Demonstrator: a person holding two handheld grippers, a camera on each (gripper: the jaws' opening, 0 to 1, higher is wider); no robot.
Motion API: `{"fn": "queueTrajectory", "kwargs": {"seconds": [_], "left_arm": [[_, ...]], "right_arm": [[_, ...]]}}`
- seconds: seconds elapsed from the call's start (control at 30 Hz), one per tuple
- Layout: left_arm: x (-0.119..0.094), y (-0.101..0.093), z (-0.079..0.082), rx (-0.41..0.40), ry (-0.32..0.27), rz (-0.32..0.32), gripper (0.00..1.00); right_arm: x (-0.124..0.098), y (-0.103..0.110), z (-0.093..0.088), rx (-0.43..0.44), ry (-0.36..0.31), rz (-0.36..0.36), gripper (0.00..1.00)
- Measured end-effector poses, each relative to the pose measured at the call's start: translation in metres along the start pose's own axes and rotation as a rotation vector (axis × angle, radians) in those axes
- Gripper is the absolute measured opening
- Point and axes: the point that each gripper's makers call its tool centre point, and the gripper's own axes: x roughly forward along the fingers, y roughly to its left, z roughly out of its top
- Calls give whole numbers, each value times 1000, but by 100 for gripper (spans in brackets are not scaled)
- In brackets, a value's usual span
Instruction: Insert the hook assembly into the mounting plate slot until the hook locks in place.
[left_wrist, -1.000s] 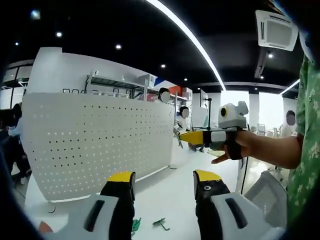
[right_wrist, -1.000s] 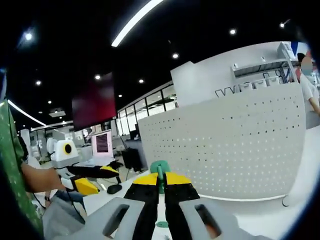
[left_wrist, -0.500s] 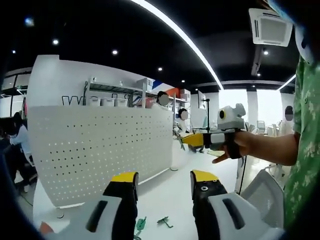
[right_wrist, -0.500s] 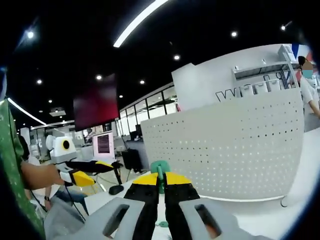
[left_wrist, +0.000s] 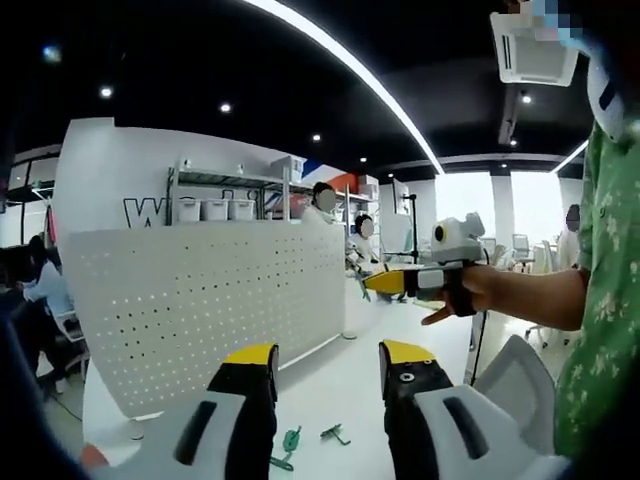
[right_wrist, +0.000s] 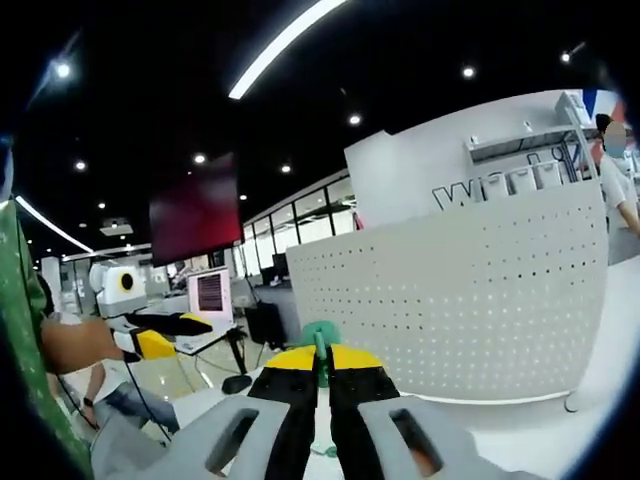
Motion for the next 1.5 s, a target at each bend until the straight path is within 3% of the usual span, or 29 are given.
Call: {"fn": "queueTrajectory", "kwargs": {"seconds": [0.33,0.57,0.7,0.77,0.87,1.23,1.5], "left_arm": [[-28,1,13,-1,-29,1,42],[-45,-6,12,7,-17,11,41],[-48,-10,11,12,-7,15,40],[-49,-13,11,8,-8,18,40],[-47,-18,12,13,-7,13,39],[-45,-20,8,14,16,5,37],[-46,-19,4,14,33,8,37]], "right_arm": [[-4,6,2,-8,-1,1,2],[-5,9,0,-8,-5,4,2],[-9,4,-16,-35,-11,-7,2],[-12,1,-27,1,-23,-16,2],[-16,-1,-41,-38,-21,-36,2],[-24,6,-54,-94,-84,-39,2],[-29,2,-64,-87,-76,-62,2]]}}
